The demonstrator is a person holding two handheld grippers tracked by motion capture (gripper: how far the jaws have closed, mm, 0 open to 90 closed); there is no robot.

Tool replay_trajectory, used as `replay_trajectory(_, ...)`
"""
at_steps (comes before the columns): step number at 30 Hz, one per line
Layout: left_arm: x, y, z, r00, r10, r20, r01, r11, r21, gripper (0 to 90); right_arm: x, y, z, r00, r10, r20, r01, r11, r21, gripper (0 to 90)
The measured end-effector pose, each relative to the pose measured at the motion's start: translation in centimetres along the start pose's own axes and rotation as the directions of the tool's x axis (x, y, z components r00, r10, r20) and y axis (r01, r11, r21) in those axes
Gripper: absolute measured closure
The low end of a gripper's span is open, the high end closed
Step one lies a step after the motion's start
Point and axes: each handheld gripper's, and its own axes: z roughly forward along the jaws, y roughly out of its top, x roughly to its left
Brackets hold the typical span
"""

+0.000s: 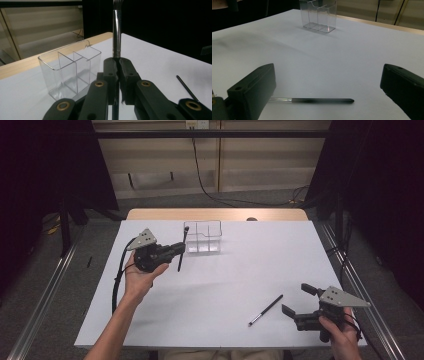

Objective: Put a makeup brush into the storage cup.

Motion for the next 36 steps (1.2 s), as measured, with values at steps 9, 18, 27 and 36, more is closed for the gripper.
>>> replay_trajectory(9,-0.1,1.2,0.3,1.0000,0.008,0.004,-0.007,0.9996,-0.026,84.6,0.0,0.0,0.1,1.0000,0.002,0.000,-0.002,1.000,0.000,0.0)
replay_trajectory(18,-0.3,2.4,0.5,0.9998,0.019,0.004,-0.018,0.9993,-0.033,84.5,0.0,0.0,0.0,1.0000,0.001,-0.001,-0.001,1.000,-0.002,0.0)
replay_trajectory(27,0.3,3.7,1.0,1.0000,0.007,0.000,-0.007,0.9989,-0.046,84.5,0.0,0.0,0.0,1.0000,0.002,0.000,-0.002,1.000,-0.001,0.0)
replay_trajectory(36,0.5,4.8,2.0,0.9999,0.013,-0.010,-0.013,0.9984,-0.056,84.5,0.0,0.0,0.0,1.0000,0.003,0.001,-0.003,1.000,-0.002,0.0)
